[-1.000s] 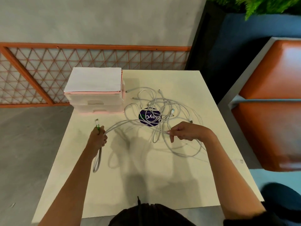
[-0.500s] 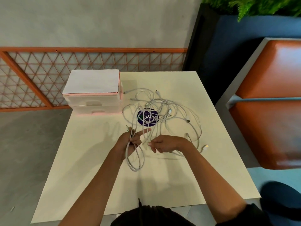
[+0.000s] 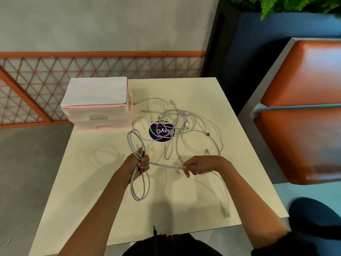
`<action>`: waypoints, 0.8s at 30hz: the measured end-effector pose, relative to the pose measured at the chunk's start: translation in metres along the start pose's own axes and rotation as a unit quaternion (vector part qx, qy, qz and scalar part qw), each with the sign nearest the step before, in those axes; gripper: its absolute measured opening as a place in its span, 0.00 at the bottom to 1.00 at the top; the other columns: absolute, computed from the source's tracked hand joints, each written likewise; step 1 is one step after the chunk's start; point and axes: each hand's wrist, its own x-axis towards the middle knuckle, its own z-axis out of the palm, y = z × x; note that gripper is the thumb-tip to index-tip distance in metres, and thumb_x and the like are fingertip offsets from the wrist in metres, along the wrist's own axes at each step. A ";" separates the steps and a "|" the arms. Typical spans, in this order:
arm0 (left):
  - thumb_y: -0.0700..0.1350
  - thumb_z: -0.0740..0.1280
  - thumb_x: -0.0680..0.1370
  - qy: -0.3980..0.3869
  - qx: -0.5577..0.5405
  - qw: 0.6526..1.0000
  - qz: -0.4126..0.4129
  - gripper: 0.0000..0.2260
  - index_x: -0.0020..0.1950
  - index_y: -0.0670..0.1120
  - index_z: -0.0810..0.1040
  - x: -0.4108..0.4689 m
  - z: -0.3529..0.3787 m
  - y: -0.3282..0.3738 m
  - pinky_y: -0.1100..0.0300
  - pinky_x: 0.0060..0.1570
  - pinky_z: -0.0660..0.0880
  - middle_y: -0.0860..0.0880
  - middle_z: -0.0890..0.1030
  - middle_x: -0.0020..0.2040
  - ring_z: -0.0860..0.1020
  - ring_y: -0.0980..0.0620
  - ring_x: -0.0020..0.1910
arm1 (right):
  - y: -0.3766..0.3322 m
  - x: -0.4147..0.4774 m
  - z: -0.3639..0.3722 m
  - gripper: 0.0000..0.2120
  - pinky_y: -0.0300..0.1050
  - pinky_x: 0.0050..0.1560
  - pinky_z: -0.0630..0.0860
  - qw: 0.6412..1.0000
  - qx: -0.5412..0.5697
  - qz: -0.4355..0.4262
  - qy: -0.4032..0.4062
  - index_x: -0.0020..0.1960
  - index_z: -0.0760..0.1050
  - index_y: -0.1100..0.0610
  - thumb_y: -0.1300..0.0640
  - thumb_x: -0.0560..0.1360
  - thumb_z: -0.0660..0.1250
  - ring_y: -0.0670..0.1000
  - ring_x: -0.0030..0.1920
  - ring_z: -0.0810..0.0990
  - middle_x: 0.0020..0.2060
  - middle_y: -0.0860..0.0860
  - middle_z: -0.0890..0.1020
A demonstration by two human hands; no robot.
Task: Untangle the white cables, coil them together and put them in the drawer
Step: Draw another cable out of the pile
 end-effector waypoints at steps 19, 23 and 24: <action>0.47 0.51 0.85 0.095 0.336 0.931 0.110 0.11 0.46 0.43 0.65 0.001 -0.023 -0.008 0.68 0.18 0.56 0.45 0.85 0.37 0.57 0.60 0.17 | 0.049 -0.034 -0.036 0.08 0.33 0.27 0.62 0.981 -0.100 0.166 -0.017 0.43 0.79 0.49 0.58 0.78 0.63 0.43 0.30 0.70 0.33 0.46 0.76; 0.39 0.53 0.83 0.216 0.482 0.825 0.203 0.05 0.51 0.39 0.65 -0.006 -0.047 0.011 0.70 0.19 0.62 0.43 0.81 0.41 0.69 0.60 0.17 | 0.067 -0.049 -0.043 0.08 0.28 0.23 0.65 0.944 -0.145 0.297 0.016 0.49 0.80 0.53 0.60 0.77 0.62 0.43 0.30 0.70 0.32 0.45 0.76; 0.38 0.53 0.83 0.231 0.515 0.797 0.214 0.04 0.52 0.38 0.66 -0.007 -0.054 0.015 0.68 0.22 0.66 0.41 0.80 0.44 0.72 0.61 0.21 | 0.073 -0.050 -0.044 0.08 0.28 0.26 0.67 0.935 -0.142 0.324 0.033 0.50 0.80 0.55 0.60 0.77 0.63 0.43 0.30 0.70 0.32 0.46 0.76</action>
